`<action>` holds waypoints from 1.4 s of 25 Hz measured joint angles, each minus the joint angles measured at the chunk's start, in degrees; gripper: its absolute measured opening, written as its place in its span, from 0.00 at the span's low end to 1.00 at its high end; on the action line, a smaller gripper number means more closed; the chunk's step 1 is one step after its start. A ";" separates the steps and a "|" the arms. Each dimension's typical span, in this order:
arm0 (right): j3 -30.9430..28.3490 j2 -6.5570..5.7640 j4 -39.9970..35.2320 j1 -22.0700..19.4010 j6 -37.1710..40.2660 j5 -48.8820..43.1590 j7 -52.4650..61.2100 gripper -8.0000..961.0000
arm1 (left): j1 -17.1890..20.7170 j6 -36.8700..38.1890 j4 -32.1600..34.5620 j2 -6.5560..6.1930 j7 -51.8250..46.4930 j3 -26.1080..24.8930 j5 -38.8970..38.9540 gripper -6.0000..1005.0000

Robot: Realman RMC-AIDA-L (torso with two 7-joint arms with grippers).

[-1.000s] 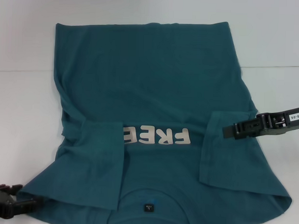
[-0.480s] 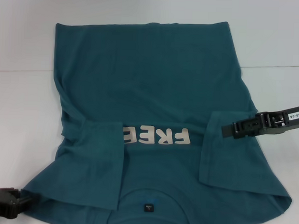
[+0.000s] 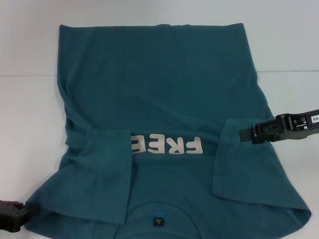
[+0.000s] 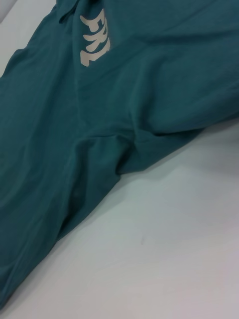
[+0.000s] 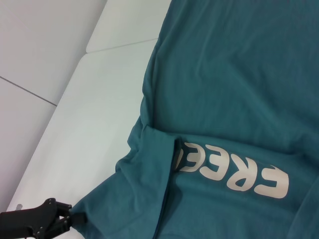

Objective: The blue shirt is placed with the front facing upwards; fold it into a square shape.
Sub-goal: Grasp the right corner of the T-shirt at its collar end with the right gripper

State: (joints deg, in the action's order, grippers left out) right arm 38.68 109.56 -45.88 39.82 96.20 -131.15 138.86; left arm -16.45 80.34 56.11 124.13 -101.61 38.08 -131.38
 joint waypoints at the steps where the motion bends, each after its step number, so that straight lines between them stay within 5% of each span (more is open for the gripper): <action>1: -0.01 -0.01 0.01 0.00 0.00 0.01 0.04 0.63 | 0.00 0.04 0.01 0.00 0.00 0.01 0.00 0.10; 5: 0.03 -0.16 -0.09 0.10 0.07 0.01 0.90 0.63 | 0.00 1.18 0.47 -0.03 -0.08 -0.20 0.77 0.04; 11: 1.62 -3.46 -2.27 0.09 3.44 -1.30 5.74 0.63 | 0.38 4.21 2.28 -0.06 0.00 -0.44 3.72 0.04; 15: 1.45 -4.28 -5.88 -0.35 4.47 -8.65 8.00 0.63 | 0.07 4.39 2.32 -0.12 0.36 -0.50 3.81 0.04; 22: 1.67 -4.02 -4.21 -0.50 4.32 -17.28 9.57 0.75 | -0.22 4.07 1.89 -0.12 0.42 -0.37 3.86 0.04; 27: 1.80 -3.40 -2.65 -1.89 3.06 -18.55 9.32 0.92 | -0.54 3.94 1.46 -0.12 0.46 -0.37 3.86 0.04; 35: 1.99 -2.09 -2.07 -3.33 2.36 -18.74 8.43 0.89 | -0.92 3.39 0.80 -0.12 0.57 -0.37 4.18 0.04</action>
State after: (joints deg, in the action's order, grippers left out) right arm 40.68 107.47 -47.95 36.49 98.56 -149.89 147.29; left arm -17.37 83.73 56.91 124.01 -101.04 37.71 -127.21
